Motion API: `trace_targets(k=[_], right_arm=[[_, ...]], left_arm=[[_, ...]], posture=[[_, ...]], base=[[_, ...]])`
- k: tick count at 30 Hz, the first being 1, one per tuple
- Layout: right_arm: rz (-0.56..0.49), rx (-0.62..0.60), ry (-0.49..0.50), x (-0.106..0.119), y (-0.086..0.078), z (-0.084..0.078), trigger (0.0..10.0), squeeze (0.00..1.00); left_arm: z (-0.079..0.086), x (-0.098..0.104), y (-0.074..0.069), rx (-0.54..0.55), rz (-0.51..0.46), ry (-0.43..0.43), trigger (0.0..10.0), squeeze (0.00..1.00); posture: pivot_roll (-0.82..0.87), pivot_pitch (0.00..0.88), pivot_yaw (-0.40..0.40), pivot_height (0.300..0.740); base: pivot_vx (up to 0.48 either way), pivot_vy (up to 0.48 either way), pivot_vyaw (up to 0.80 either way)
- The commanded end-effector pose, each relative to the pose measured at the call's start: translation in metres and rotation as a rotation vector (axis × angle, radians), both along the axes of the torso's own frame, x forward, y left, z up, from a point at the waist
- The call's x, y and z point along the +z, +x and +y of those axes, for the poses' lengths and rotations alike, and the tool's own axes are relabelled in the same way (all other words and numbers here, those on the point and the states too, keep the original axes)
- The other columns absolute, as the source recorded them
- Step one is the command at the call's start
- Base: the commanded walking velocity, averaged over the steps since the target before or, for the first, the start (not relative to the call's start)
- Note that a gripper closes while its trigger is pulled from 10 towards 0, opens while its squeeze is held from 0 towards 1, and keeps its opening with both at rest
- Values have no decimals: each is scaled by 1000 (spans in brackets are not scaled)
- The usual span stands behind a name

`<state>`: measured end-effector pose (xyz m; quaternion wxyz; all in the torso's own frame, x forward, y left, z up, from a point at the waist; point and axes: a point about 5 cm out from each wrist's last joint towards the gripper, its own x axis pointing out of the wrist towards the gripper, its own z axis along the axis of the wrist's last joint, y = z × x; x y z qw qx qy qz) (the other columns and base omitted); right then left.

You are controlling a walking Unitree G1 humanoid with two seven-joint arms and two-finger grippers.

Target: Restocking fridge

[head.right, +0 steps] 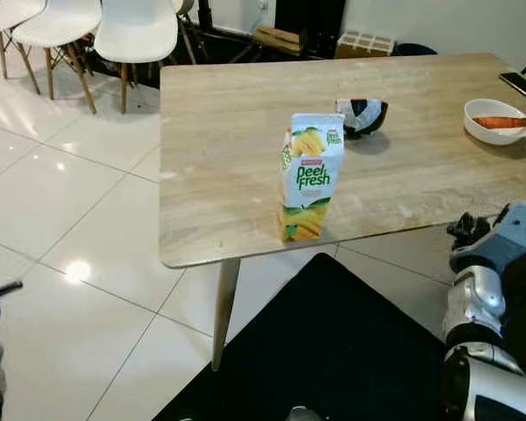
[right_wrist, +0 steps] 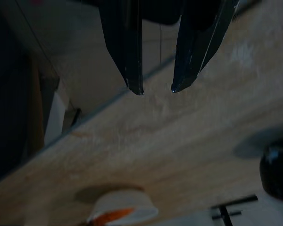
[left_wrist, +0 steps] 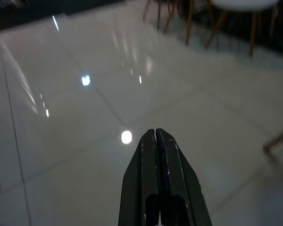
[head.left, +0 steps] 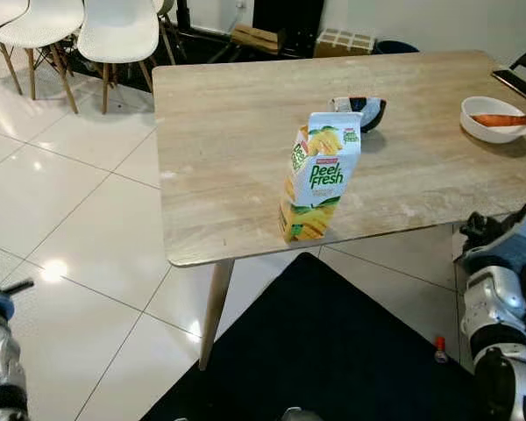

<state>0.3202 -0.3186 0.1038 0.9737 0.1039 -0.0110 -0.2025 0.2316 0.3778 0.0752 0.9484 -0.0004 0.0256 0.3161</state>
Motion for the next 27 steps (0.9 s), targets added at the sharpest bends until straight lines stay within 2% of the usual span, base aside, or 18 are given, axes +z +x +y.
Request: trace_targets(k=[1, 2, 3, 5, 7, 8, 10, 11, 14, 15, 17, 20, 27], right_arm=[[193, 31, 37, -42, -17, 12, 10000, 0], [252, 62, 46, -56, -22, 20, 10000, 0], [252, 62, 46, -56, -22, 20, 10000, 0], [338, 121, 52, -76, -31, 36, 10000, 0], [430, 214, 59, -99, -41, 60, 10000, 0], [430, 214, 59, -99, -41, 60, 10000, 0], [504, 294, 42, -114, -50, 77, 10000, 0], [504, 294, 42, -114, -50, 77, 10000, 0], [618, 454, 8, -137, -67, 111, 10000, 0], [618, 454, 8, -137, -67, 111, 10000, 0], [673, 543, -26, -148, -77, 129, 10000, 0], [699, 605, -69, -154, -84, 142, 10000, 0], [706, 599, -74, -157, -89, 145, 10000, 0]], left_arm=[[-25, -53, -23, -46, 159, -160, 10000, 0], [-38, -69, -29, -73, 215, -199, 10000, 0], [-38, -69, -29, -73, 215, -199, 10000, 0], [-61, -93, -39, -105, 301, -274, 10000, 0], [-84, -113, -46, -124, 374, -326, 10000, 0], [-84, -113, -46, -124, 374, -326, 10000, 0], [-100, -124, -50, -131, 419, -349, 10000, 0], [-100, -124, -50, -131, 419, -349, 10000, 0], [-122, -137, -54, -158, 494, -363, 10000, 0], [-122, -137, -54, -158, 494, -363, 10000, 0], [-133, -135, -49, -169, 461, -356, 10000, 0], [-136, -133, -46, -117, 411, -357, 10000, 0], [-147, -137, -50, -186, 451, -331, 10000, 0]], posture=[[-80, 108, -37, 740], [-79, 110, -38, 740], [-79, 110, -38, 740], [-79, 111, -39, 740], [-77, 114, -42, 740], [-77, 114, -42, 740], [-72, 115, -45, 740], [-72, 115, -45, 740], [-76, 116, -41, 740], [-76, 116, -41, 740], [-66, 118, -41, 740], [-57, 121, -41, 740], [-57, 126, -36, 740]], base=[[0, 0, 0], [0, 0, 0], [0, 0, 0], [0, 0, 0], [0, 0, 0], [0, 0, 0], [0, 0, 0], [0, 0, 0], [0, 0, 0], [0, 0, 0], [0, 0, 0], [0, 0, 0], [0, 0, 0]])
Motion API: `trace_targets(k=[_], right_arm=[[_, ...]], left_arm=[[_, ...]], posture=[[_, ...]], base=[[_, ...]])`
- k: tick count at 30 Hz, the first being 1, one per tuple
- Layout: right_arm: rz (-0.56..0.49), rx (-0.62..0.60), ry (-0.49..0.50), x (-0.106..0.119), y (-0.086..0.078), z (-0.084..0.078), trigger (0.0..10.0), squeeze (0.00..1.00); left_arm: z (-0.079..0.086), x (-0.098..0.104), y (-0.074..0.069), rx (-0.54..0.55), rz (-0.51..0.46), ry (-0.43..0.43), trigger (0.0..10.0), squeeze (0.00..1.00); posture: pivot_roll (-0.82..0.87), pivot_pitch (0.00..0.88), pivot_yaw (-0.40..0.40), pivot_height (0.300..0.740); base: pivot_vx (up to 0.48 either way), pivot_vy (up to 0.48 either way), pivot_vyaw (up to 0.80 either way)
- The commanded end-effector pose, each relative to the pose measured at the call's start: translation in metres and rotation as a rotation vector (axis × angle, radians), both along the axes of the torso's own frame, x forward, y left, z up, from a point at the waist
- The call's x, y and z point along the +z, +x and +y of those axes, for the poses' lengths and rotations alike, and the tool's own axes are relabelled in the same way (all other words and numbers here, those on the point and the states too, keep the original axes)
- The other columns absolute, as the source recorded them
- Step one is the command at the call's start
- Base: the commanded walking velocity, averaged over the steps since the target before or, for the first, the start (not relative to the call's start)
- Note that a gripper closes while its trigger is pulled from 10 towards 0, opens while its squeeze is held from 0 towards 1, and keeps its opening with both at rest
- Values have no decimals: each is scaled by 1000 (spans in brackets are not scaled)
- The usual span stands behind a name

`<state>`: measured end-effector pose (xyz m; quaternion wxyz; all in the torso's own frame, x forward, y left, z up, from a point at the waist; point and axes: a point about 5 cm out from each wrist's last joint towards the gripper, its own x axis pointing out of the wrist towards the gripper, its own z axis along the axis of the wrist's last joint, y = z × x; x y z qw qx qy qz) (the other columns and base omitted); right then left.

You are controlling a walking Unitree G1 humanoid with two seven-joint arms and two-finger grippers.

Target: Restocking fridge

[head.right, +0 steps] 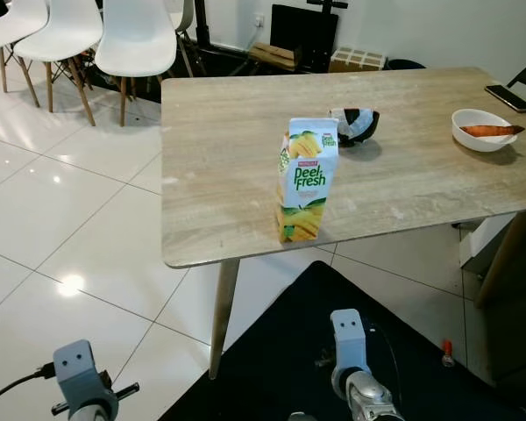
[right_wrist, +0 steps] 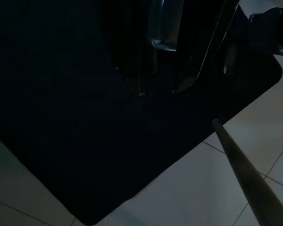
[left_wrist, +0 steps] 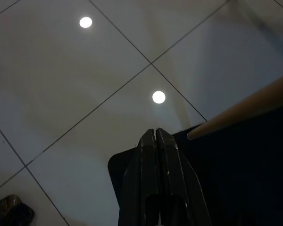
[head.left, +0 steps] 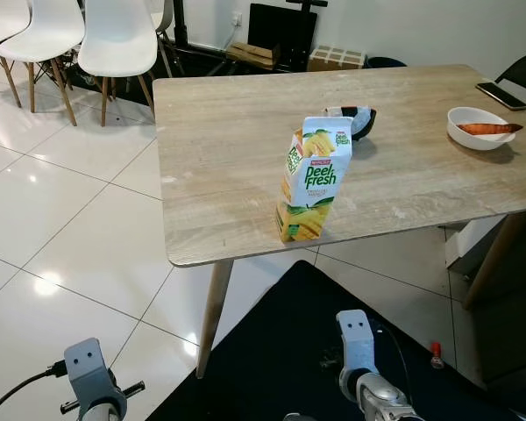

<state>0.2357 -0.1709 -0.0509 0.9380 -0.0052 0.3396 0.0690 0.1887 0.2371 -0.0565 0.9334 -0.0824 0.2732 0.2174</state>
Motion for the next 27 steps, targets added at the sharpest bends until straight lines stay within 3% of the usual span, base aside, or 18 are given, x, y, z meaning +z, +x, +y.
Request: trace_targets(k=[1, 6, 27], right_arm=[[13, -3, -18, -4, -6, -3, 10000, 0], [21, 16, -42, -6, -11, -3, 10000, 0], [12, 21, -70, -5, -9, -6, 10000, 0]], left_arm=[[-8, -6, -8, -22, 30, -8, 10000, 0], [-11, -9, -12, -30, 41, -11, 10000, 0], [-19, -13, -13, -63, 59, -23, 10000, 0]], posture=[[-58, 127, -37, 740], [-56, 129, -39, 740], [-58, 133, -42, 740]], base=[[0, 0, 0], [0, -108, 0], [0, -374, 0]])
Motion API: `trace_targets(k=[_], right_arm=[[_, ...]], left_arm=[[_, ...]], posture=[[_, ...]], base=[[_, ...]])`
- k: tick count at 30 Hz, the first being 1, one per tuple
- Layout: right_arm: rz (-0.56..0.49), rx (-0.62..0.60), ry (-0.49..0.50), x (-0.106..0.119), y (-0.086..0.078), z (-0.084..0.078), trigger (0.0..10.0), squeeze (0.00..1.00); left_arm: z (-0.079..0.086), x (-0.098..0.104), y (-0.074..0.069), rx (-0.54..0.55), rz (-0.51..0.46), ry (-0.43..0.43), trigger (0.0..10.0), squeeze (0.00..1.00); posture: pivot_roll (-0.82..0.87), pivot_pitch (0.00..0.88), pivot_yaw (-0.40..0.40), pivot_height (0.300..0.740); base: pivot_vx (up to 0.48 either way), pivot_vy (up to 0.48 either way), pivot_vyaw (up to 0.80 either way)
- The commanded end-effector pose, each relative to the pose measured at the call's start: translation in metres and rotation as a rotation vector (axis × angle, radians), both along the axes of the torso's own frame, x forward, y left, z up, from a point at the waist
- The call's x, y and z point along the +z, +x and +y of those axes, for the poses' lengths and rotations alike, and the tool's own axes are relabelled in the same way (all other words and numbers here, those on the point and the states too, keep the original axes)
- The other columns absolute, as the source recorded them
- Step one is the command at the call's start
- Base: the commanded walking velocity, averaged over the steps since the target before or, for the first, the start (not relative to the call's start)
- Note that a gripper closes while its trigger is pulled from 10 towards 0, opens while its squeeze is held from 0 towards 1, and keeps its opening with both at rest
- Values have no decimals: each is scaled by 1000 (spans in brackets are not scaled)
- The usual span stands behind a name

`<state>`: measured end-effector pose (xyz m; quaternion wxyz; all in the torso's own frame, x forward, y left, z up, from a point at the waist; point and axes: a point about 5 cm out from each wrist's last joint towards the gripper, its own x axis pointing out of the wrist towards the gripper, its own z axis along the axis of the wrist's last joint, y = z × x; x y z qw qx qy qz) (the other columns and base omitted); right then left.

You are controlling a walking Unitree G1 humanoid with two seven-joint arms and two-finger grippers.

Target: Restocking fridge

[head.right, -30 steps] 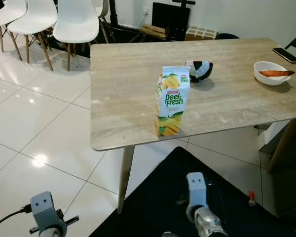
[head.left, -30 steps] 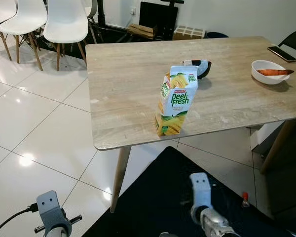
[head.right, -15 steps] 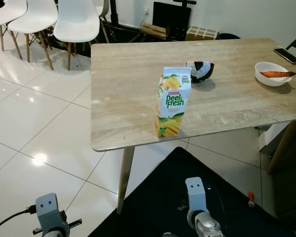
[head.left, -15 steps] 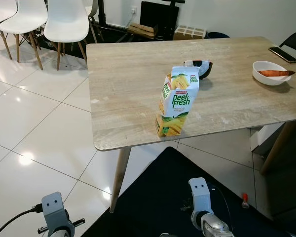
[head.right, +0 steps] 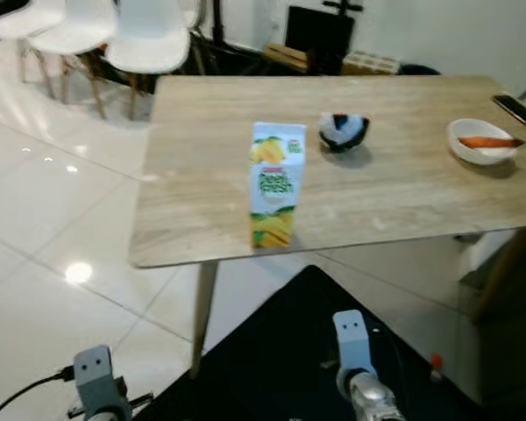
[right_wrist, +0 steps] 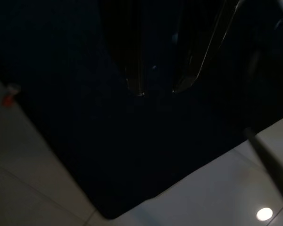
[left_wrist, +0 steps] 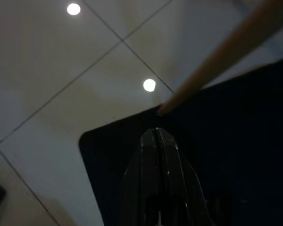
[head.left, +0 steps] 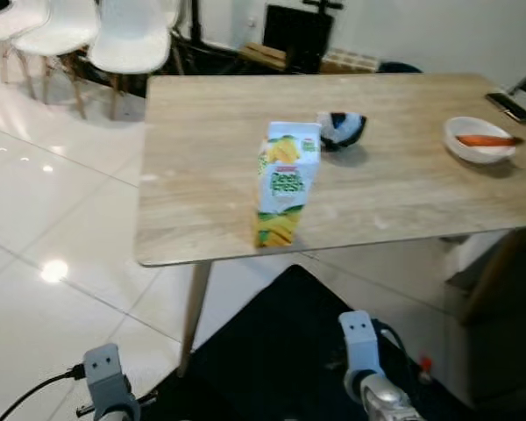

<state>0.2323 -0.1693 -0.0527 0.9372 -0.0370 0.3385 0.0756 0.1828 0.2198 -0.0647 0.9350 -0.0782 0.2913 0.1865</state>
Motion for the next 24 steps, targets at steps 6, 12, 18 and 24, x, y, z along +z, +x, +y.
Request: trace_targets(k=[6, 12, 18, 24], right_arm=[[17, -13, -17, -3, -5, -8, 10000, 0], [24, -14, -20, -4, -8, -9, 10000, 0], [24, -15, -22, -4, -8, -10, 10000, 0], [12, -11, -15, -2, -6, -11, 10000, 0]], left_arm=[[-3, -6, -9, 7, 31, -24, 10000, 0], [-5, -8, -11, -9, 34, -34, 10000, 0], [-6, -8, -13, -17, 32, -38, 10000, 0], [-9, -9, -14, -43, 29, -38, 10000, 0]], posture=[[-59, 134, -43, 740], [-63, 137, -43, 740], [-66, 138, -44, 740], [-62, 137, -45, 740]], base=[[0, 0, 0], [0, 0, 0], [0, 0, 0], [0, 0, 0]])
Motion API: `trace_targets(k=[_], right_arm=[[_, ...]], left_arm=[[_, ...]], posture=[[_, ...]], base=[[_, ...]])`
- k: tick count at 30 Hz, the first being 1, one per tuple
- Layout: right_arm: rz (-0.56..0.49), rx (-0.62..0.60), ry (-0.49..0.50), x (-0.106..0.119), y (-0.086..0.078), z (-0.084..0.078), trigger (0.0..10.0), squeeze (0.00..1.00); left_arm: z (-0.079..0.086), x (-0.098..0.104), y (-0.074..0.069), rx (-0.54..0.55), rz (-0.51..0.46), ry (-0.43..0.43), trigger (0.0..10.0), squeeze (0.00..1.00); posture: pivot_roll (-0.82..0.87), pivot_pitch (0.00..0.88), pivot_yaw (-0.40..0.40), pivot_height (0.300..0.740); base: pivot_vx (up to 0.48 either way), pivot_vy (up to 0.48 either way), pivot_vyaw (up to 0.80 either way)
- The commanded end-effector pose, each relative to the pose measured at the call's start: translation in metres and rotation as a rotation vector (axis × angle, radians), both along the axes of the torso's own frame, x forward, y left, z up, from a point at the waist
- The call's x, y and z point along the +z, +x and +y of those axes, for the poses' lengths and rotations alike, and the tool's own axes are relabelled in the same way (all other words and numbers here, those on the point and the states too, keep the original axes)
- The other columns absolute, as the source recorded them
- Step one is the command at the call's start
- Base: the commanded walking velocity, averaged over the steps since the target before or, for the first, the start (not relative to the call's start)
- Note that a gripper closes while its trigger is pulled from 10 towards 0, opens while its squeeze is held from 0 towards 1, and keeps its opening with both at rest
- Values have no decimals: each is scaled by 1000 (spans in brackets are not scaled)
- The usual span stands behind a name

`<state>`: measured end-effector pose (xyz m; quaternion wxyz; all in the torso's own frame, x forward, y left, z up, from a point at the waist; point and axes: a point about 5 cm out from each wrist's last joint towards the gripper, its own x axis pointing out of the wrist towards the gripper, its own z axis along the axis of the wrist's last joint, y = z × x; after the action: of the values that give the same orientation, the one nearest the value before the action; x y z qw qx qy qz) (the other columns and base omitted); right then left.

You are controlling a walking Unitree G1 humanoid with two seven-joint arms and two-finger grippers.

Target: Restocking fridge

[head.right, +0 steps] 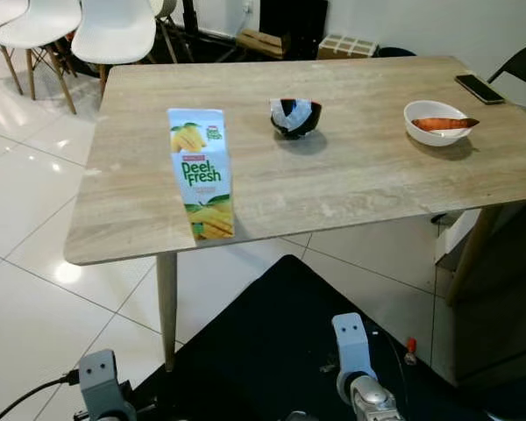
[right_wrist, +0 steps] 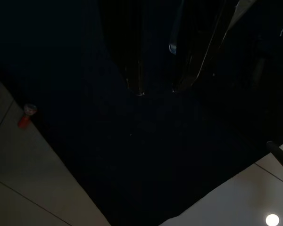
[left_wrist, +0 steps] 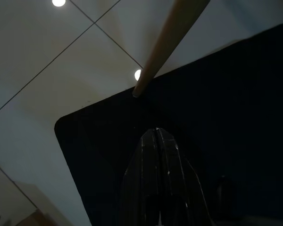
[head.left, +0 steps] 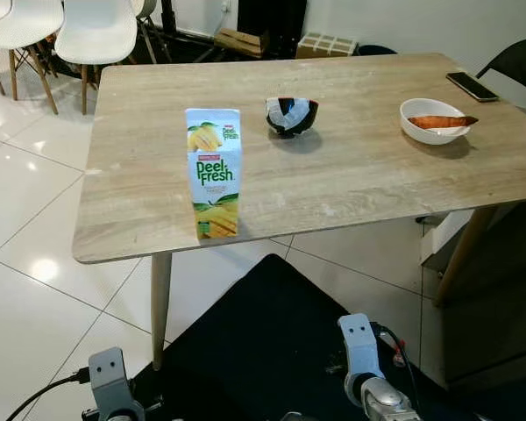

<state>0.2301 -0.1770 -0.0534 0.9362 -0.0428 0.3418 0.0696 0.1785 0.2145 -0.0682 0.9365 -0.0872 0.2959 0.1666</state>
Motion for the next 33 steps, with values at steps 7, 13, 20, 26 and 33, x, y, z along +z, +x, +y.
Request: trace_targets(k=[7, 13, 20, 26, 33], right_arm=[[-121, 246, 350, 26, 20, 14, 10000, 0], [-194, 536, 596, 63, 36, 20, 10000, 0], [-362, 973, 1049, 185, 45, 24, 10000, 0], [-494, 1057, 1091, 224, 46, 29, 10000, 0], [-817, 993, 1037, 295, 61, 40, 10000, 35]], left_arm=[[-18, 7, -7, -387, -108, 116, 10000, 0], [-15, 26, 6, -503, -254, 137, 10000, 0], [-19, 39, 21, -673, -327, 176, 10000, 0], [-25, 42, 24, -680, -353, 163, 10000, 0], [-30, 38, 23, -669, -333, 161, 10000, 0]], posture=[[-67, 139, -36, 740], [-64, 140, -31, 740], [-74, 131, -25, 740], [-76, 127, -22, 740], [-79, 122, -13, 740]], base=[[0, 0, 0], [0, 0, 0], [0, 0, 0], [0, 0, 0], [0, 0, 0]])
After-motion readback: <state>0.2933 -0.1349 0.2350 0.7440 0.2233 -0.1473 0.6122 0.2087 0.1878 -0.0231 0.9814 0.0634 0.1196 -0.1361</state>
